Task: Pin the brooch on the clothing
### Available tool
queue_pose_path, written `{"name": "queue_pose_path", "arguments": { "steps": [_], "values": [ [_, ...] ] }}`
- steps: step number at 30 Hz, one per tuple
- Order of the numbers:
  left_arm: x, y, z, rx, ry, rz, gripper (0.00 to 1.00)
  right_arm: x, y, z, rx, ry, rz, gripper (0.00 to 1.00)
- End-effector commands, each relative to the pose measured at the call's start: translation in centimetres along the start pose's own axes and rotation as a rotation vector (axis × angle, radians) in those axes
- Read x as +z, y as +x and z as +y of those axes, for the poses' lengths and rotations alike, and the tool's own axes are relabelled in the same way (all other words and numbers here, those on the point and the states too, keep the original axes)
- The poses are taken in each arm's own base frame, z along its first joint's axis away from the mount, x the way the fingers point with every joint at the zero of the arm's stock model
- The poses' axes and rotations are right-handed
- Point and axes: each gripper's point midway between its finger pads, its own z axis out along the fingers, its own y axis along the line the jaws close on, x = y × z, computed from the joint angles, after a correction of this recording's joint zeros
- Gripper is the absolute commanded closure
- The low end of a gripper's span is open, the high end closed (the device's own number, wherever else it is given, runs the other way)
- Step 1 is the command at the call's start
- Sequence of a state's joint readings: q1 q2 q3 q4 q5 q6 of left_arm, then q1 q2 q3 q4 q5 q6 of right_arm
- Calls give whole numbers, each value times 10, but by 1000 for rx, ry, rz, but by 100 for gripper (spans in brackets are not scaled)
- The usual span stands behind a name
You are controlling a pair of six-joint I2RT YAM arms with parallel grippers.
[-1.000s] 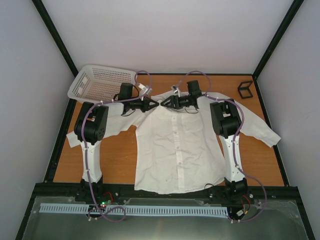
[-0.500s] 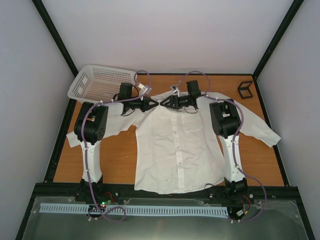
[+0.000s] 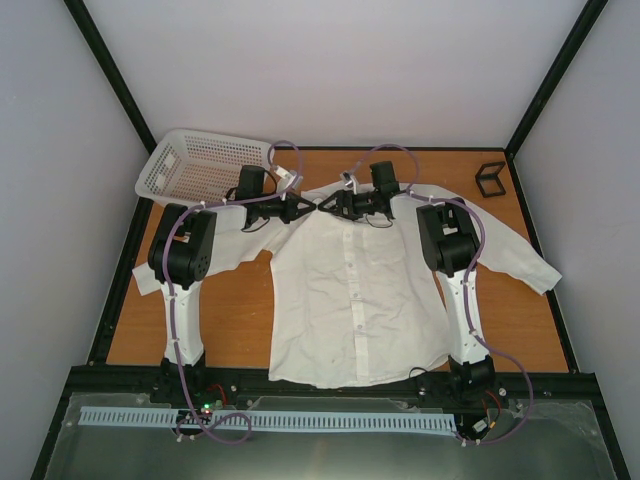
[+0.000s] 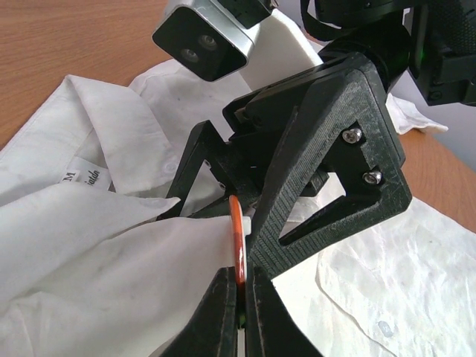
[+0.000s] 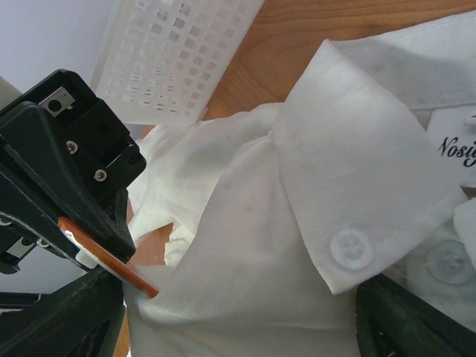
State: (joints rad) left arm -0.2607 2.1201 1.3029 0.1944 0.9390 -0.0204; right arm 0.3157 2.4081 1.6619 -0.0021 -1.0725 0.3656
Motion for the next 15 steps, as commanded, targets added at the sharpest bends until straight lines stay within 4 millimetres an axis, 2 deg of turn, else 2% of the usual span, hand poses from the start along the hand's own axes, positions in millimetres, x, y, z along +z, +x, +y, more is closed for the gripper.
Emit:
{"name": "queue_pose_path", "arguments": {
  "steps": [1, 5, 9, 15],
  "values": [
    [0, -26, -32, 110, 116, -48, 99, 4, -2, -31, 64, 128, -57, 18],
    [-2, -27, -32, 122, 104, -51, 99, -2, -6, -30, 86, 107, -96, 18],
    [-2, -27, -27, 126, 71, -50, 99, -11, -2, -26, 71, 66, -106, 16],
    [-1, -23, -14, 113, 8, -43, 99, -19, 14, -9, -35, 40, -65, 0]
  ]
}}
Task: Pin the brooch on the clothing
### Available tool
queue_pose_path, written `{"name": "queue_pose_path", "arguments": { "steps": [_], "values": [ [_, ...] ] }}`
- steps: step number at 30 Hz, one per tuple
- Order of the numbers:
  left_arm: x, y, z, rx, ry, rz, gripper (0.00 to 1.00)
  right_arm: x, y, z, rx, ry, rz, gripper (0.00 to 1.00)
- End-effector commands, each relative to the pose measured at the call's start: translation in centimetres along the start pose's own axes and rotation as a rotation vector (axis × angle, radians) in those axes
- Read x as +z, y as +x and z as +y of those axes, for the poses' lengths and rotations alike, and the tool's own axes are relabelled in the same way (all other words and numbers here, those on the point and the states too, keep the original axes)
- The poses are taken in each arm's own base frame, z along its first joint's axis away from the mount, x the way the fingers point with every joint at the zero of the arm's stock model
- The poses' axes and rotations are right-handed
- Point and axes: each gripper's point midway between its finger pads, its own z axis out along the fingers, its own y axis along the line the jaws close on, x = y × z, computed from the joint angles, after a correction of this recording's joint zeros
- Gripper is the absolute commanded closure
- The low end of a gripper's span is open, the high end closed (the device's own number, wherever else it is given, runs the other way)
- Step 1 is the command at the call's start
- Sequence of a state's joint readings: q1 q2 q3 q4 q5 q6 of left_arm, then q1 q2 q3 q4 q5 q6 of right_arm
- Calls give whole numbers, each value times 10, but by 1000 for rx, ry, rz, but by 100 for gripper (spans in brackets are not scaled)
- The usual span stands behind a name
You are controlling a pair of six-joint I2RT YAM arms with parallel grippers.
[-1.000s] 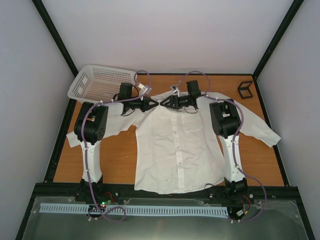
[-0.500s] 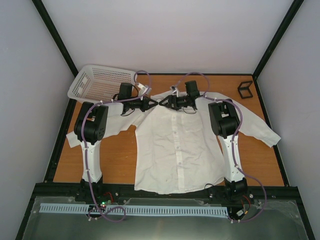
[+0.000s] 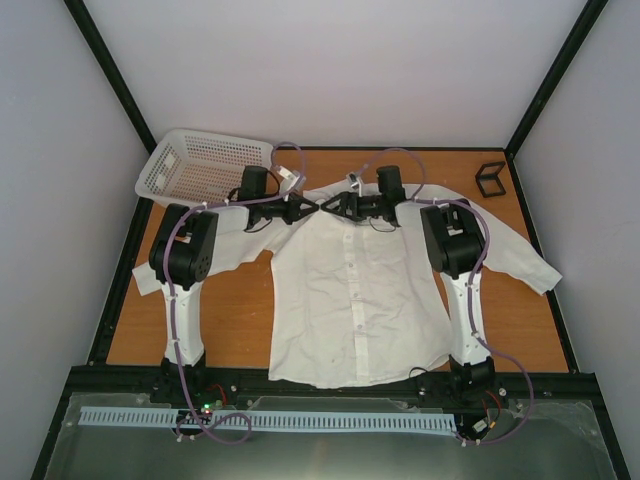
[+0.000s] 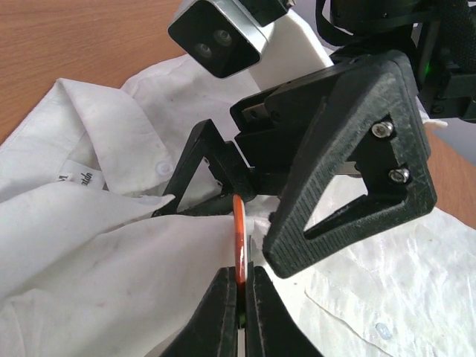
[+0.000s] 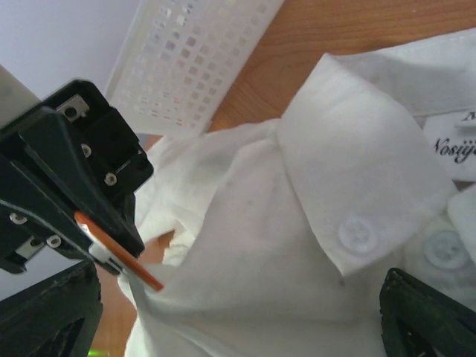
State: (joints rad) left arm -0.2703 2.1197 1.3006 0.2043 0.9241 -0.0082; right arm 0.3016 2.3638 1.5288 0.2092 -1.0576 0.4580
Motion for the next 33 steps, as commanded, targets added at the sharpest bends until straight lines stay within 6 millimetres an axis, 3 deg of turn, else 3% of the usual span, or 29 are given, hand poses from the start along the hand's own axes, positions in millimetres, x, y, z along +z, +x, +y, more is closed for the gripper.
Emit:
{"name": "queue_pose_path", "arguments": {
  "steps": [1, 8, 14, 17, 22, 28, 30, 33],
  "values": [
    [-5, -23, -10, 89, 10, -43, 99, -12, 14, -6, -36, 35, 6, 0],
    [-7, -22, -7, 81, 2, -42, 99, -27, 23, 3, -60, 8, -13, 0],
    [-8, -22, -2, 94, -42, -37, 99, -34, 26, -1, -47, 58, -22, 0],
    [-10, -21, 8, 127, -129, -24, 99, -41, 23, -16, 1, 142, -29, 0],
    [-7, -14, 17, 290, -379, 46, 94, -79, 15, -66, 117, 430, -63, 0],
    [-8, -12, 5, 296, -460, 39, 80, -99, 7, -87, 87, 644, -17, 1],
    [-1, -7, -7, 316, -440, 56, 69, -108, 3, -96, 80, 724, 2, 2],
    [5, -2, -18, 250, -389, 66, 65, -117, -3, -101, 63, 789, 26, 2]
  ]
}}
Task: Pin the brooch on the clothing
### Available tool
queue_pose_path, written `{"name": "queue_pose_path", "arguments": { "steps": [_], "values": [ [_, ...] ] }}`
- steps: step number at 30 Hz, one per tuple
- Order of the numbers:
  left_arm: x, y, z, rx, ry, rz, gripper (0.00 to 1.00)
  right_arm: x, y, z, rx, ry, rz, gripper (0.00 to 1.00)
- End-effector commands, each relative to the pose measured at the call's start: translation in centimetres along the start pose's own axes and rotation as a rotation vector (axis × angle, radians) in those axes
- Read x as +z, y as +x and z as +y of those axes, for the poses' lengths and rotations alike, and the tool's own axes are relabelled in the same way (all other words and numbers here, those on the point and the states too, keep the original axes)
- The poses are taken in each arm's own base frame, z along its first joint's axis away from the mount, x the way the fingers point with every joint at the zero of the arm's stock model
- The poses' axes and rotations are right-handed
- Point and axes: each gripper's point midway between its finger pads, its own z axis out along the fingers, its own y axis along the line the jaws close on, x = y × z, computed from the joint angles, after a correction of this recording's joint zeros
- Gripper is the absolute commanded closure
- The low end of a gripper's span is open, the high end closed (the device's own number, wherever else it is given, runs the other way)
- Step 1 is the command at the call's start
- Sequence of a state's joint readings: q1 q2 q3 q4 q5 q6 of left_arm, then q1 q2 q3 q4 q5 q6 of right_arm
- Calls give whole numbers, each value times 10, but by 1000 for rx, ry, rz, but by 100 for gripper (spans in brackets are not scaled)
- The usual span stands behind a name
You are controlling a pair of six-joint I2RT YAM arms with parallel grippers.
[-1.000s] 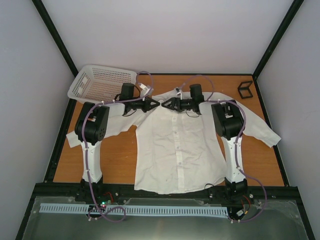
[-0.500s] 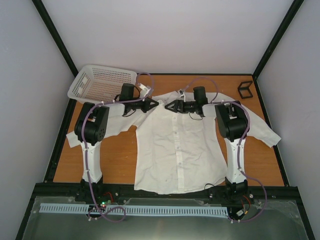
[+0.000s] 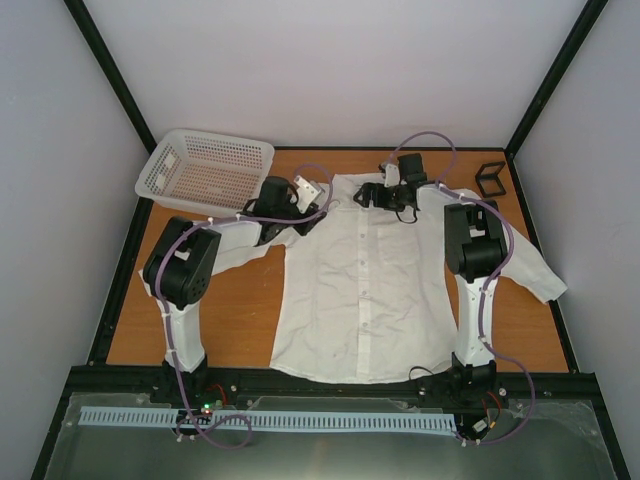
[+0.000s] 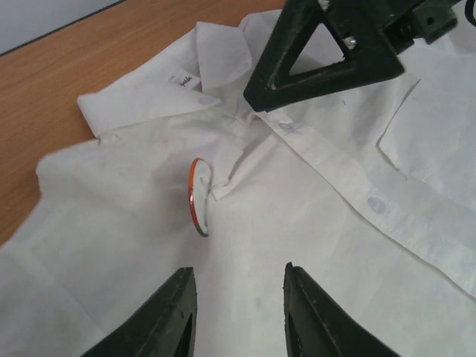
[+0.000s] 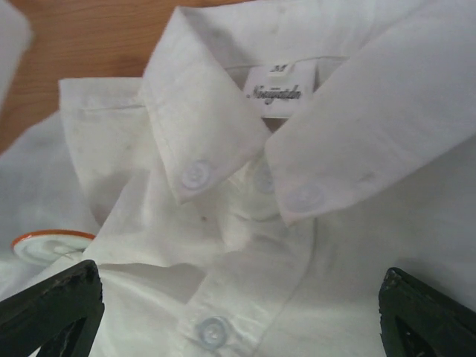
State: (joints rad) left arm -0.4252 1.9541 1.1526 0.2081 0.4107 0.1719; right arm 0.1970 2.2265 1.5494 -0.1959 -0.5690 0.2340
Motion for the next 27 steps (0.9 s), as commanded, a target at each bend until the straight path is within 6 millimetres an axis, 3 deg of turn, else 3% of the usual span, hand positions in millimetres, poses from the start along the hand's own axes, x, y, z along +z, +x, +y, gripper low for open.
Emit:
{"name": "queue_pose_path", "arguments": {
  "steps": [1, 4, 7, 11, 14, 17, 22, 27],
  "values": [
    [-8, -13, -4, -52, -11, -16, 63, -8, 18, -40, -1, 225, 106, 2],
    [-20, -28, 3, -170, 6, -50, 49, -18, 10, -32, -21, 220, 96, 2],
    [-16, -29, 18, -277, 11, -24, 45, -26, 3, -27, -36, 232, 79, 2],
    [6, -6, 49, -417, -42, 65, 58, -32, 0, -37, -39, 305, 87, 2],
    [27, 6, 58, -486, -7, 127, 65, -39, -2, -51, -34, 391, 83, 8],
    [46, 10, 64, -516, 10, 153, 69, -42, -7, -52, -42, 400, 76, 13],
    [71, 45, 73, -576, -12, 274, 77, -40, -6, -63, -43, 437, 96, 21],
    [54, 94, 134, -723, -289, 379, 80, -37, -1, -76, -31, 462, 107, 21]
  ]
}}
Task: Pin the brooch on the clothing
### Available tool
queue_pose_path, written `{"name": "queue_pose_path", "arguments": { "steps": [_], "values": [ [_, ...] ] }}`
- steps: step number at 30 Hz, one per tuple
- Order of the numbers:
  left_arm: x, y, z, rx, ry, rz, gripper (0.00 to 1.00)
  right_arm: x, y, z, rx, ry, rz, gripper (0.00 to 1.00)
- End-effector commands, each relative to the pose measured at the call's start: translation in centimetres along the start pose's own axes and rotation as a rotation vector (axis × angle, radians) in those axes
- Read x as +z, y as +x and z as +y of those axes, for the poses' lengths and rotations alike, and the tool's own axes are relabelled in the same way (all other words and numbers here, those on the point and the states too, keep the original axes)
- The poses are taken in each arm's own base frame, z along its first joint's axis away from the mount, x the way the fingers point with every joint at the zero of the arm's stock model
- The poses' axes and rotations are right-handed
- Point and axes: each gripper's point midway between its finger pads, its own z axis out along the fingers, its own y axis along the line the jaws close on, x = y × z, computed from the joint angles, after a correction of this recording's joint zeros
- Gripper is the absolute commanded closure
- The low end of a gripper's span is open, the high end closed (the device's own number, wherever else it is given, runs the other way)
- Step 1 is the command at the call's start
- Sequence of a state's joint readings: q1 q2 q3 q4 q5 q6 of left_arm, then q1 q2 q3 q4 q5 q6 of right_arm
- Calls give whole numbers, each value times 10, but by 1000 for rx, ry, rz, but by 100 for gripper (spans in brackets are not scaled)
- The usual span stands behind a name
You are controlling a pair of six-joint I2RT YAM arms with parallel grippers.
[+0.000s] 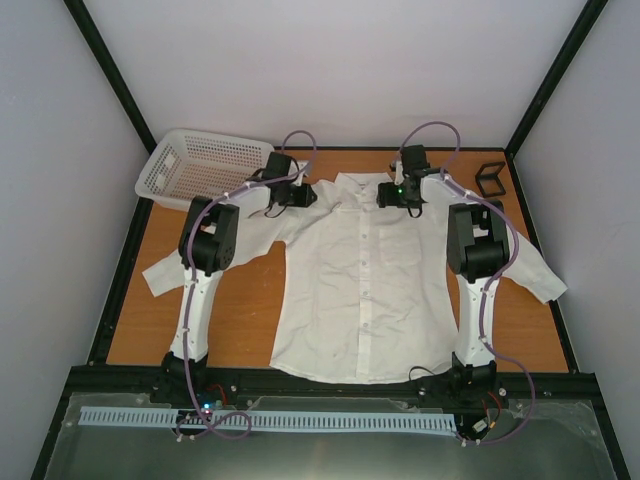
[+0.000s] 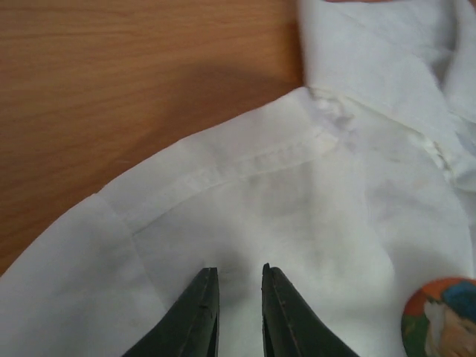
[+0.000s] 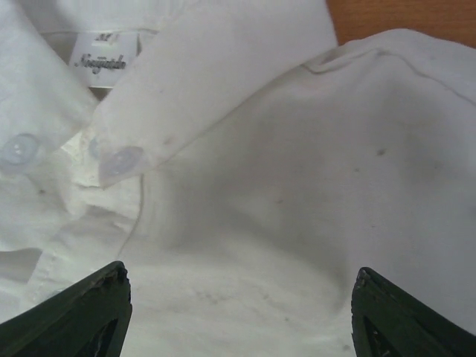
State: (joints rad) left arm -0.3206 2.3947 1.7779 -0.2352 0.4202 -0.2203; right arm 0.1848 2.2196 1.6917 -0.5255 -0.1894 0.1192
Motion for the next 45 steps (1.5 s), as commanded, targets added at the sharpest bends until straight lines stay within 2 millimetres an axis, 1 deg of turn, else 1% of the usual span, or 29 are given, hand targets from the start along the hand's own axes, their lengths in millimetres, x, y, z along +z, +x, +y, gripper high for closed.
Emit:
{"name": "queue_pose_path", "arguments": {
  "steps": [1, 3, 5, 8, 10, 13, 15, 16, 17, 18, 20, 22, 23, 25, 26, 27, 28, 31, 32, 33, 34, 36, 37, 39, 40, 41, 42, 44, 45],
  "values": [
    [-7, 34, 81, -209, -267, 111, 80, 8, 2, -20, 8, 61, 19, 21],
    [-11, 35, 100, -231, -297, 111, 80, 10, 3, -27, 10, 73, 25, 21],
    [-13, 33, 110, -230, -310, 110, 80, 12, 2, -31, 10, 79, 28, 21],
    [-17, 25, 114, -211, -329, 100, 80, 15, 0, -32, -6, 85, 38, 21],
    [-20, 15, 102, -184, -278, 85, 80, 15, -4, -31, -12, 79, 45, 21],
    [-33, -6, 72, -143, -189, 40, 73, 3, -17, -21, -28, 56, 24, 19],
    [-43, -19, 46, -114, -117, 9, 66, -10, -25, -15, -35, 47, 10, 17],
    [-48, -25, 32, -97, -76, -3, 64, -19, -28, -11, -37, 46, 2, 13],
    [-56, -33, 16, -77, -39, -22, 62, -28, -30, -7, -44, 42, -7, 2],
    [-64, -39, 0, -53, -8, -39, 59, -39, -31, -1, -48, 35, -18, 0],
    [-84, -52, -34, 6, 42, -88, 52, -62, -32, 12, -67, 13, -45, 0],
    [-108, -62, -72, 68, 103, -137, 45, -87, -27, 23, -84, 2, -66, 0],
    [-121, -64, -90, 101, 132, -163, 42, -99, -21, 30, -90, -5, -79, 0],
    [-146, -63, -119, 150, 180, -210, 38, -124, -4, 45, -101, -40, -108, 0],
    [-160, -60, -132, 166, 217, -233, 37, -135, 8, 53, -102, -70, -119, 0],
    [-169, -48, -138, 166, 243, -243, 36, -139, 32, 53, -87, -86, -106, 0],
    [-182, -41, -146, 169, 272, -266, 35, -151, 46, 55, -76, -100, -123, 0],
    [-216, -13, -163, 170, 334, -294, 33, -181, 92, 51, -48, -100, -151, 0],
    [-229, -4, -168, 179, 348, -308, 33, -195, 105, 50, -42, -98, -168, 0],
    [-244, 2, -173, 193, 357, -330, 33, -219, 114, 52, -46, -105, -223, 0],
    [-258, 8, -177, 208, 357, -352, 32, -233, 124, 51, -44, -104, -249, 0],
    [-292, 14, -186, 246, 344, -420, 29, -274, 136, 52, -38, -97, -334, 0],
    [-314, 15, -192, 270, 336, -468, 27, -295, 140, 53, -36, -96, -378, 0],
    [-359, 15, -203, 318, 312, -577, 3, -344, 144, 55, -11, -94, -495, 0],
    [-384, 16, -210, 342, 303, -638, 1, -370, 147, 58, -1, -106, -562, 0],
    [-406, 17, -215, 363, 291, -693, 0, -395, 150, 62, 0, -123, -624, 0],
    [-438, 20, -224, 397, 281, -772, 0, -421, 153, 66, 4, -140, -685, 0],
    [-480, 24, -231, 417, 240, -877, 0, -467, 160, 73, 21, -179, -793, 0],
    [-500, 26, -231, 414, 215, -930, 0, -485, 165, 75, 27, -195, -831, 0]
  ]
}}
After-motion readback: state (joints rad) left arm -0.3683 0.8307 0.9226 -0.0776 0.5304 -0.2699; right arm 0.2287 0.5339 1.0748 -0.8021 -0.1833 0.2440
